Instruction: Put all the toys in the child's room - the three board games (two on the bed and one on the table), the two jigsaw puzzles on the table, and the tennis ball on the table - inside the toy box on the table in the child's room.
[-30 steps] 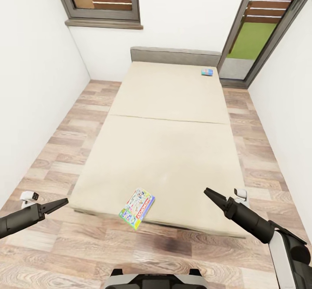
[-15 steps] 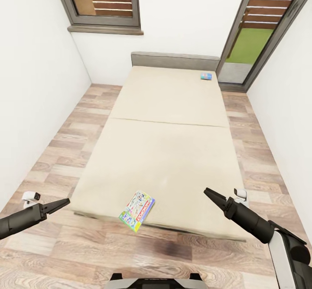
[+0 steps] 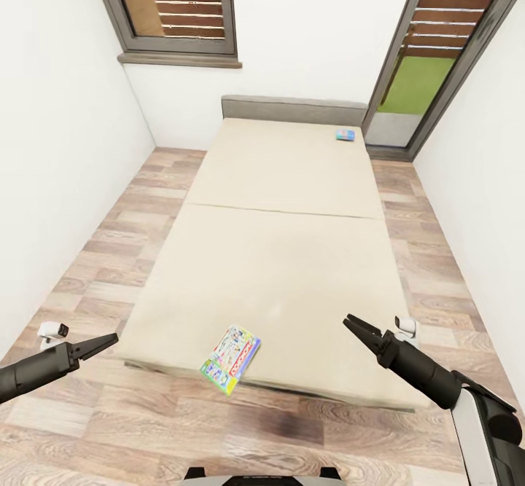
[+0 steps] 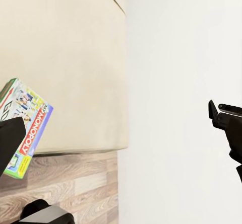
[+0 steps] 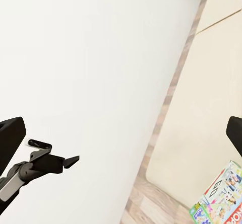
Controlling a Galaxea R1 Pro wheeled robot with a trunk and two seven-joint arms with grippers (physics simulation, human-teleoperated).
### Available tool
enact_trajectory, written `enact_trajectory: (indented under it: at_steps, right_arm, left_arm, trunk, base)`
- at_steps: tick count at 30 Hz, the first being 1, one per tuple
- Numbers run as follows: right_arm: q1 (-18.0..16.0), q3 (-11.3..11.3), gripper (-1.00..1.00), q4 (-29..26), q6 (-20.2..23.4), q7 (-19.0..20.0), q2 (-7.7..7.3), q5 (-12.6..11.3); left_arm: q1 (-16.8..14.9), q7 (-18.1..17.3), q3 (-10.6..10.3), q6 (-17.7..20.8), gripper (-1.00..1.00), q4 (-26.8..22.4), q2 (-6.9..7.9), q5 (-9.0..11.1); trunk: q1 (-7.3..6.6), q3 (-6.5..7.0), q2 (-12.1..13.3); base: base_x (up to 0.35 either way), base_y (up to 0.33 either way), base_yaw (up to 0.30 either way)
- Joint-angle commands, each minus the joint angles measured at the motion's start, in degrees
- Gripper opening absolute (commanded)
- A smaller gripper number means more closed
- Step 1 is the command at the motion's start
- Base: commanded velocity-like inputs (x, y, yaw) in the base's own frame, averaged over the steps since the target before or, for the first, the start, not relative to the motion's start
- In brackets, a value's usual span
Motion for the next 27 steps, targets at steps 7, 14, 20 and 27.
enact_trajectory:
  at_steps: [7,14,20,27]
  right_arm:
    - [-0.03,-0.04,1.0,0.02,0.26,0.06,-0.01,-0.24]
    - [-0.03,-0.03,1.0,0.02,0.2,0.04,-0.01,-0.24]
    - [-0.03,-0.02,1.0,0.02,0.2,-0.37,-0.01,-0.24]
    - [-0.03,-0.02,1.0,0.02,0.21,-1.58,-0.01,-0.3]
  left_arm:
    - [-0.03,-0.22,0.0,0.57,1.0,0.0,-0.03,-0.1]
    - [-0.03,-0.34,-0.06,0.53,1.0,-0.24,-1.13,-0.11]
    - [-0.03,-0.43,-0.07,0.62,1.0,-0.45,-1.56,-0.11]
    - [-0.03,-0.42,-0.07,0.6,1.0,-0.5,-1.65,-0.12]
  trunk:
    - [0.03,0.59,-0.08]
    - [0.03,1.25,-0.08]
    - [0.03,1.81,-0.08]
    - [0.03,2.47,-0.08]
  base:
    - [0.0,0.0,0.0]
    - [0.0,0.0,0.0]
    - [0.0,0.0,0.0]
    - [0.0,0.0,0.0]
